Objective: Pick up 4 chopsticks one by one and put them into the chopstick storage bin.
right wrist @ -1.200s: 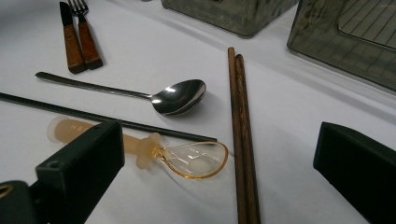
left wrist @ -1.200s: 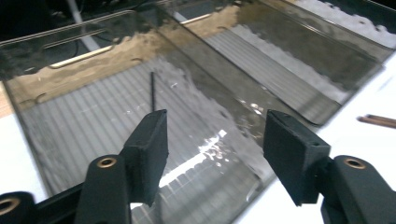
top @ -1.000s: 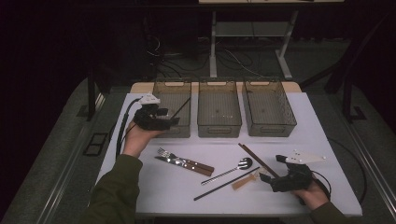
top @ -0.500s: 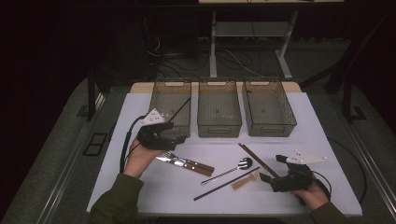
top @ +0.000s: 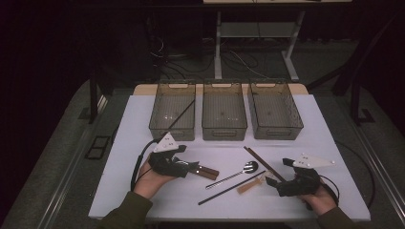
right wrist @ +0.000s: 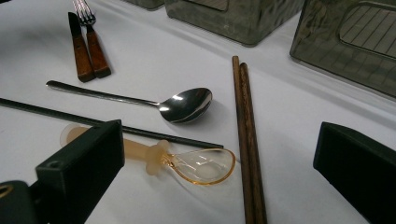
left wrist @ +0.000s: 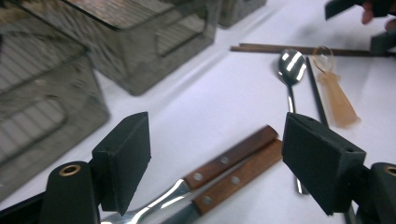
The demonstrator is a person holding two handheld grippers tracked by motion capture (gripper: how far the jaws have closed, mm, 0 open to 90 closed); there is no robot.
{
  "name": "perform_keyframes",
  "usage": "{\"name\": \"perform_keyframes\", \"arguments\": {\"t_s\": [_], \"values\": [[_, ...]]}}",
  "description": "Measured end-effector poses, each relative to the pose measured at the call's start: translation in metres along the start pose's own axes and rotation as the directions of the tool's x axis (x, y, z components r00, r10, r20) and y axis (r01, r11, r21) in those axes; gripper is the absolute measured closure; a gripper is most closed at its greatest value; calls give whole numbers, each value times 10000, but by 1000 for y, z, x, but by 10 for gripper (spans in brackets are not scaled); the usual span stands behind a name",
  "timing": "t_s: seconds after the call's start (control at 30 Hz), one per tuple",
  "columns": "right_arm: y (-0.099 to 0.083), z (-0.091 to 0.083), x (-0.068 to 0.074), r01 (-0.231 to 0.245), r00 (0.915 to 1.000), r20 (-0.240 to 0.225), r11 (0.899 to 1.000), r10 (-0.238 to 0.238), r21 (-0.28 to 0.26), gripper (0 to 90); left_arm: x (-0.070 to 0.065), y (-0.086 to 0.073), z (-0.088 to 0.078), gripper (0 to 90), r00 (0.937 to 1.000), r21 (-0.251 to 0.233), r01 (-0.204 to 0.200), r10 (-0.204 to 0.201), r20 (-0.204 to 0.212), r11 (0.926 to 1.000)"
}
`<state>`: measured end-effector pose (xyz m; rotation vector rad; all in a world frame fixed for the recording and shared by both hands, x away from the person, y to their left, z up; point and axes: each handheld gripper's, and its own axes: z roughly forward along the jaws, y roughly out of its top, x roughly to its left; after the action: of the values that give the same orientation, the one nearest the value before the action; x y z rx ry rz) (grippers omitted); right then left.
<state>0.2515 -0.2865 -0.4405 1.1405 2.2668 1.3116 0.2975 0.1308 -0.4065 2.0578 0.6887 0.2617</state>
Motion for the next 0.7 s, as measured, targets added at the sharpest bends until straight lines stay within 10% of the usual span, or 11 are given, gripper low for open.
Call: {"name": "perform_keyframes", "arguments": {"t_s": [0.7], "values": [[0,-1,2,47,10000,1,10000,-47,3,15,-40,-6,18,381,9913,96,-282,267,1287,9996]]}}
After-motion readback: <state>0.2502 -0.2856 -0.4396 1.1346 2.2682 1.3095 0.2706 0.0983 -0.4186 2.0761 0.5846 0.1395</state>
